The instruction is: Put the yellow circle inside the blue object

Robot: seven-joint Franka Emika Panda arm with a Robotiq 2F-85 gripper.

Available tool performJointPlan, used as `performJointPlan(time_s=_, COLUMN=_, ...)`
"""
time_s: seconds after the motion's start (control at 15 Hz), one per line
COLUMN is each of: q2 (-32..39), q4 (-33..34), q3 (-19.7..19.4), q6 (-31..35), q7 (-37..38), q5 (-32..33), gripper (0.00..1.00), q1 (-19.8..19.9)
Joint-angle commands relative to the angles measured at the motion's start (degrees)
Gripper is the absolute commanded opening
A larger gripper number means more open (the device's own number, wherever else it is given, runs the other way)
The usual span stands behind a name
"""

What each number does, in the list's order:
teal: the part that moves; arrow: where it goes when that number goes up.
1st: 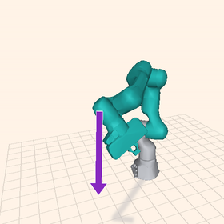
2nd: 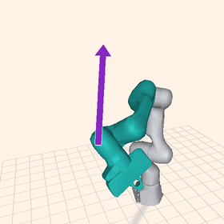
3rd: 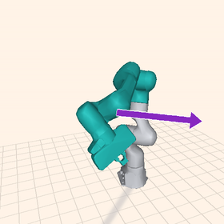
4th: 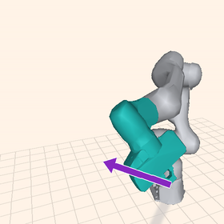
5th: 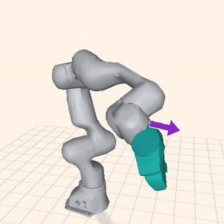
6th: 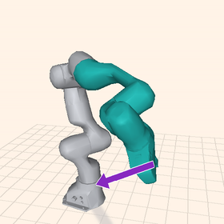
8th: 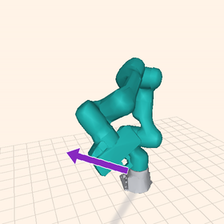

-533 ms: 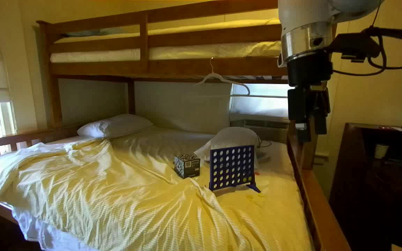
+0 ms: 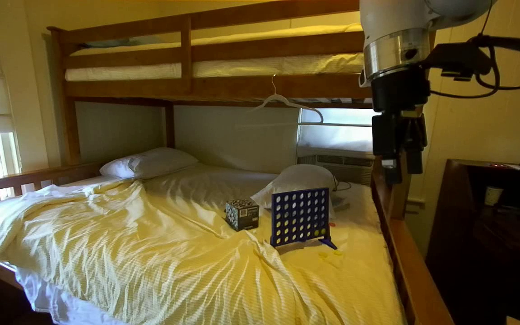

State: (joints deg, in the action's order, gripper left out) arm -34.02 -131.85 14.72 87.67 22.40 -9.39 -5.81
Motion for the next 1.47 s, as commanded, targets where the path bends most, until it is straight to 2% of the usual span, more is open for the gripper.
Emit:
performJointPlan(time_s=0.0, q2=-0.7, q4=-2.2, q3=-1.6, q6=2.8, q7=0.3, q5=1.0, gripper=1.00, q1=1.9)
performJointPlan(time_s=0.6, q2=1.8, q4=-13.3, q3=-11.2, q6=20.7, q7=-5.3, q5=0.6, gripper=1.00, q1=8.0)
performJointPlan(time_s=1.07, q2=9.6, q4=-17.3, q3=-16.3, q6=35.2, q7=-11.0, q5=1.9, gripper=1.00, q1=11.4)
performJointPlan(time_s=1.2, q2=12.8, q4=-16.4, q3=-17.9, q6=37.8, q7=-12.0, q5=0.5, gripper=1.00, q1=11.8)
performJointPlan(time_s=1.27, q2=10.2, q4=-16.8, q3=-17.0, q6=35.3, q7=-10.5, q5=1.0, gripper=1.00, q1=11.2)
performJointPlan(time_s=1.4, q2=12.2, q4=-16.7, q3=-18.0, q6=37.0, q7=-11.2, q5=1.0, gripper=1.00, q1=11.6)
